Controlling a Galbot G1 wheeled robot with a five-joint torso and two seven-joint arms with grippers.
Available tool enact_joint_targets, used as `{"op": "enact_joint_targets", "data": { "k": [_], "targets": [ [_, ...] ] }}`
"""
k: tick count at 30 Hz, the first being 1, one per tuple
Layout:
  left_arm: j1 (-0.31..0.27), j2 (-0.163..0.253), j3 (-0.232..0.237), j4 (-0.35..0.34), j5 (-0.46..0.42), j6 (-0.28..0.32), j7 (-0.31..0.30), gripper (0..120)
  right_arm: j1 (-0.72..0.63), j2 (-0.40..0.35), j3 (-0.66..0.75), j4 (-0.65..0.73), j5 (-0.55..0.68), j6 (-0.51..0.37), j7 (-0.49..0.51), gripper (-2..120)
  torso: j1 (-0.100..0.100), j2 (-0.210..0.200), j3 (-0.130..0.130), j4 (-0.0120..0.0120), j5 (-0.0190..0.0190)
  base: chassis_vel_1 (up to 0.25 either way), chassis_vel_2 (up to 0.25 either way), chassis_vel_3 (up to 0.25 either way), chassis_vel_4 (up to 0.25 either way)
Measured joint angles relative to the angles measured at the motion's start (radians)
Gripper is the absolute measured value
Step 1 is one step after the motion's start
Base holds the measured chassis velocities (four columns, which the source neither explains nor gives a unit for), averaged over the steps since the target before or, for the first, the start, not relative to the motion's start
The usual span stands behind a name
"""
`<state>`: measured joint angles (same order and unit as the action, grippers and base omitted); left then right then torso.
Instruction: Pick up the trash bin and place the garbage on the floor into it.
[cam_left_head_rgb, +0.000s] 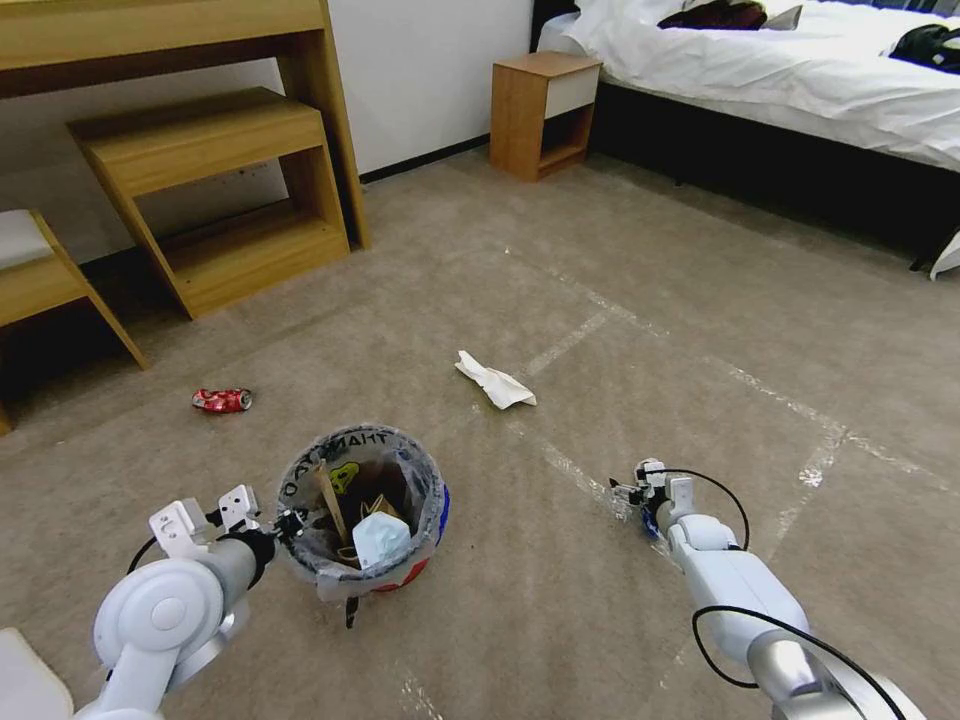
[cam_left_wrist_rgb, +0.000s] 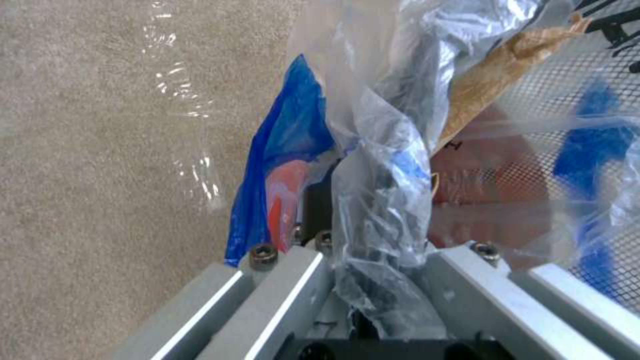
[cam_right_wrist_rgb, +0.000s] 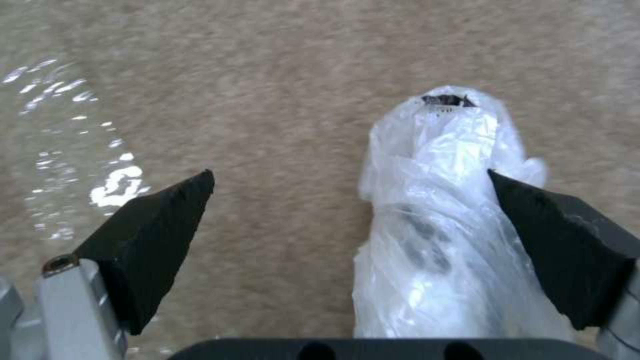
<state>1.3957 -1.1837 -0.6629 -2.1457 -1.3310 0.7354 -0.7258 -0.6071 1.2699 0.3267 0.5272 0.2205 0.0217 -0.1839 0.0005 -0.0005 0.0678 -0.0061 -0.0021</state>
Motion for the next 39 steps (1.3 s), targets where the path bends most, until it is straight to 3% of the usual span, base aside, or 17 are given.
{"op": "enact_joint_targets", "data": {
  "k": [18,39],
  "targets": [
    [0.002,-0.013,0.021,-0.003,0.014,0.0,0.0,0,-0.006,-0.022,0.031,-0.023,-0.016,0.024,-0.016,100,0.0,0.0,0.0,-0.0001,0.0,0.0,0.0,0.0,0.0],
    [0.0,-0.012,0.018,-0.002,0.017,0.0,0.004,0,0.006,0.015,0.031,-0.07,-0.051,0.03,-0.018,100,0.0,0.0,0.0,-0.0002,-0.0003,0.0,0.0,0.0,0.0]
  ]
}}
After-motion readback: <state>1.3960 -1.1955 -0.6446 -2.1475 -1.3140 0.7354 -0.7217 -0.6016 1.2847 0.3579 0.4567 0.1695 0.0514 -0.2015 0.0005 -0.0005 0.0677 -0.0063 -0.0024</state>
